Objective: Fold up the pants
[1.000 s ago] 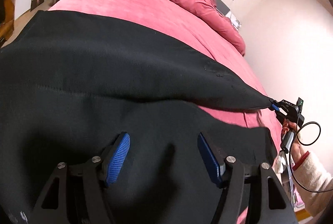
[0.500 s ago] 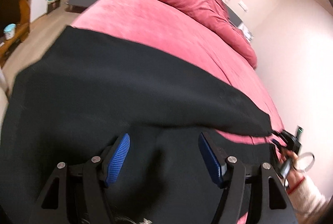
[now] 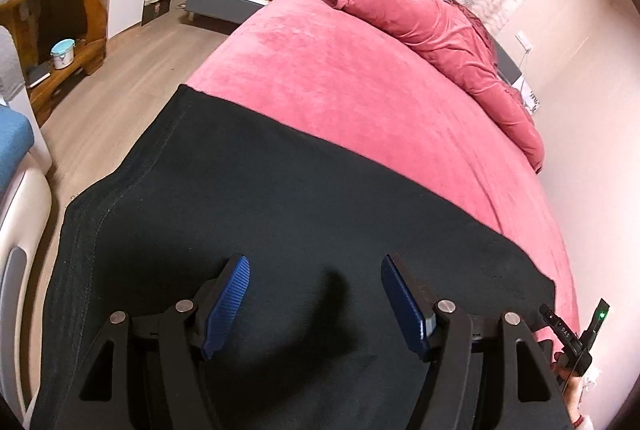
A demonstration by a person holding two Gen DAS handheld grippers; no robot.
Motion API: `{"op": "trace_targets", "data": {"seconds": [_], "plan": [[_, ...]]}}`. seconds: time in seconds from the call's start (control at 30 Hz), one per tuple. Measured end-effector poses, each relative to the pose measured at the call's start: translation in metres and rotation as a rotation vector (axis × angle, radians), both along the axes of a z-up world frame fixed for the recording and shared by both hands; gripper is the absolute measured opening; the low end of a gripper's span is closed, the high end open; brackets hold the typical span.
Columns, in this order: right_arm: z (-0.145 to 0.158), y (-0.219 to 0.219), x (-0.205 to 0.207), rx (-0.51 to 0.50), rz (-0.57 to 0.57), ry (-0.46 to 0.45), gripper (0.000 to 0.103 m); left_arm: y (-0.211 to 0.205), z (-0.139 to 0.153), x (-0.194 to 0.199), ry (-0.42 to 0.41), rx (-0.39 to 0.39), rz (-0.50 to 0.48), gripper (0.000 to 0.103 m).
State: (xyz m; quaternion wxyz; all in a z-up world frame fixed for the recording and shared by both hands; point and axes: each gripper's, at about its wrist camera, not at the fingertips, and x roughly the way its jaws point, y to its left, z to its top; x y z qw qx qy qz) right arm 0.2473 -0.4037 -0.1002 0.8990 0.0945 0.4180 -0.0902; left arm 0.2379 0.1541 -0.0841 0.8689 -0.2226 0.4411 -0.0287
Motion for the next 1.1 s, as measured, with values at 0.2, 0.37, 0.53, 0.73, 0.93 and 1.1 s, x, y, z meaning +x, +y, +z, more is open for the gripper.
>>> {"op": "trace_targets", "data": {"seconds": [0.2,0.37,0.53,0.73,0.93,1.1], "plan": [[-0.027,0.014,-0.015,-0.114,-0.026,-0.036,0.058,0.011,-0.006,0.002,-0.001,0.006,0.005,0.070],[-0.031,0.017,-0.016,-0.137,-0.035,-0.058,0.060,0.045,0.002,0.020,-0.016,0.020,0.092,0.070],[-0.031,0.014,-0.015,-0.118,-0.040,-0.070,0.061,0.086,0.007,0.056,-0.009,0.068,0.184,0.070],[-0.033,0.015,-0.015,-0.120,-0.042,-0.072,0.063,0.110,-0.005,0.099,0.044,0.088,0.188,0.070],[-0.033,0.016,-0.014,-0.124,-0.045,-0.073,0.063,0.103,-0.027,0.136,0.114,0.130,0.138,0.070],[-0.033,0.015,-0.014,-0.118,-0.045,-0.075,0.064,0.103,-0.044,0.149,0.132,0.111,0.154,0.068]]}}
